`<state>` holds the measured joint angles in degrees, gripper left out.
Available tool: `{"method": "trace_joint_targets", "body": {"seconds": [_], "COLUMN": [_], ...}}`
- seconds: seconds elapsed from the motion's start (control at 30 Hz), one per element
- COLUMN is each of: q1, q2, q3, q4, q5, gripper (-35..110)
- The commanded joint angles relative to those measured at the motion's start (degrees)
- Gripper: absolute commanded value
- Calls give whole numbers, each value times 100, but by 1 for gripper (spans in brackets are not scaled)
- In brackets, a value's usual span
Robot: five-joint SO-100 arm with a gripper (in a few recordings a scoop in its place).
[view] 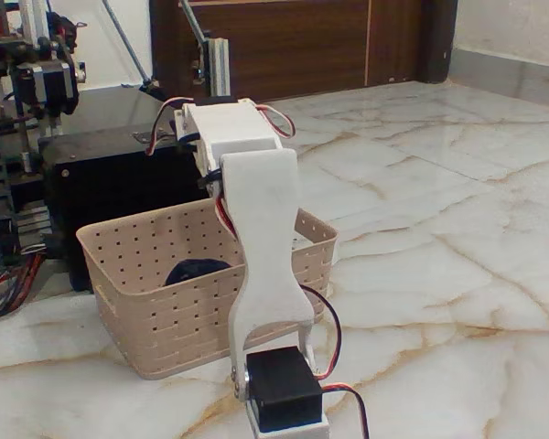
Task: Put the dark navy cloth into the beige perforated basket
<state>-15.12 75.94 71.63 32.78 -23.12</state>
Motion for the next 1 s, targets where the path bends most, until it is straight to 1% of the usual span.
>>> {"method": "trace_joint_targets", "body": {"seconds": [0.0,0.03,0.07,0.17,0.3,0.37,0.57,0.6,0.73,0.87,0.9,0.97], "q1": [62,70,70,149,431,598,800,817,826,826,853,879], "q2": [712,914,1160,1811,3103,3753,5124,5177,5282,6064,6275,6275], "q3": [483,729,1099,2136,4201,4975,7163,7752,7831,8754,9114,9615], "q4": [-343,-466,-677,-1371,-2619,-2707,-4351,-5528,-5344,-5467,-5572,-6187], "q5": [-272,-369,-694,-1863,-3287,-3955,-5150,-5142,-5388,-5405,-5493,-5599], "gripper": [0,0,0,0,0,0,0,0,0,0,0,0]}}
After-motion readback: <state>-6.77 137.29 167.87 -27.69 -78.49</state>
